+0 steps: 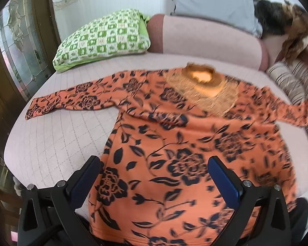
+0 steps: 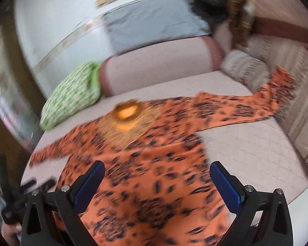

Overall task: Fold small clothes
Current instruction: 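Grasp the sleeve cuff nearest the right tool with the right gripper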

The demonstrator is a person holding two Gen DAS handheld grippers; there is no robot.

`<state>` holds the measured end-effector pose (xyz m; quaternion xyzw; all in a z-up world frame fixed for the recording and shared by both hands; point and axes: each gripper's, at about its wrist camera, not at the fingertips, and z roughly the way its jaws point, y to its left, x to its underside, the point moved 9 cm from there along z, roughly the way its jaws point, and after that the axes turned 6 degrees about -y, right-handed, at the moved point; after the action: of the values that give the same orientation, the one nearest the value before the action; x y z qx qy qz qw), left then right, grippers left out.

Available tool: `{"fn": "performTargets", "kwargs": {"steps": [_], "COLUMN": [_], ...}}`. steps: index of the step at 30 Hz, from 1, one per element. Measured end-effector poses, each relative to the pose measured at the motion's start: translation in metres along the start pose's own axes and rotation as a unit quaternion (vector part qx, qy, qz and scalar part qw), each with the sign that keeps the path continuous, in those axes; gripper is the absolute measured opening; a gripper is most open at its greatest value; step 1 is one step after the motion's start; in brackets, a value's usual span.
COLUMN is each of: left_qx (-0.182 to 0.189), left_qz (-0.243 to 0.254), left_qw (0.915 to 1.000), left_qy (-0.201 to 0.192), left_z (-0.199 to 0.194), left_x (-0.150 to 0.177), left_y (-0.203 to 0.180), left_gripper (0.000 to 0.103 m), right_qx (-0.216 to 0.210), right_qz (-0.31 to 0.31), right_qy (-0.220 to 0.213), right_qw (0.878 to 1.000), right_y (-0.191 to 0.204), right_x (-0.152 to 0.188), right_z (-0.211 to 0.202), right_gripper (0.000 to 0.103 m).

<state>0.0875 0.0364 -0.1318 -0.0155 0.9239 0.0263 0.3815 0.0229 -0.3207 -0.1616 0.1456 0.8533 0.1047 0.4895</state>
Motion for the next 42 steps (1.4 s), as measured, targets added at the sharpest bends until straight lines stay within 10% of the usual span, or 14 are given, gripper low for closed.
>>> {"fn": "performTargets", "kwargs": {"steps": [10, 18, 20, 22, 27, 33, 37, 42], "left_qx": [0.002, 0.009, 0.006, 0.002, -0.001, 0.004, -0.004, -0.020], "left_qz": [-0.033, -0.090, -0.094, -0.097, -0.122, -0.165, -0.181, -0.191], "left_qw": [0.9994, 0.9955, 0.9952, 0.9951, 0.9921, 0.9855, 0.9820, 0.9795], "left_qy": [0.006, -0.027, -0.023, -0.020, -0.030, -0.039, -0.052, -0.060], "left_z": [0.046, 0.069, 0.077, 0.084, 0.091, 0.089, 0.078, 0.070], "left_x": [-0.001, -0.023, -0.023, -0.021, -0.018, -0.015, -0.011, -0.003], "left_y": [0.016, 0.043, 0.049, 0.056, 0.080, 0.109, 0.130, 0.156], "left_gripper": [0.103, 0.103, 0.103, 0.103, 0.103, 0.103, 0.103, 0.103], "right_qx": [0.255, 0.407, 0.432, 0.409, 0.335, 0.105, -0.034, -0.164], "right_qz": [0.061, 0.032, 0.010, 0.021, -0.015, -0.033, -0.032, 0.010], "right_qy": [-0.052, -0.005, 0.008, 0.034, 0.006, -0.073, -0.097, -0.045], "right_qw": [0.964, 0.913, 0.902, 0.912, 0.942, 0.991, 0.994, 0.985], "right_y": [-0.235, -0.311, -0.315, -0.314, -0.252, -0.035, 0.109, 0.230], "right_x": [-0.130, -0.167, -0.169, -0.168, -0.196, -0.254, -0.255, -0.178], "right_z": [0.060, 0.124, 0.135, 0.151, 0.152, 0.112, 0.101, 0.131], "right_gripper": [0.097, 0.080, 0.057, 0.008, 0.008, 0.008, 0.008, 0.012]}}
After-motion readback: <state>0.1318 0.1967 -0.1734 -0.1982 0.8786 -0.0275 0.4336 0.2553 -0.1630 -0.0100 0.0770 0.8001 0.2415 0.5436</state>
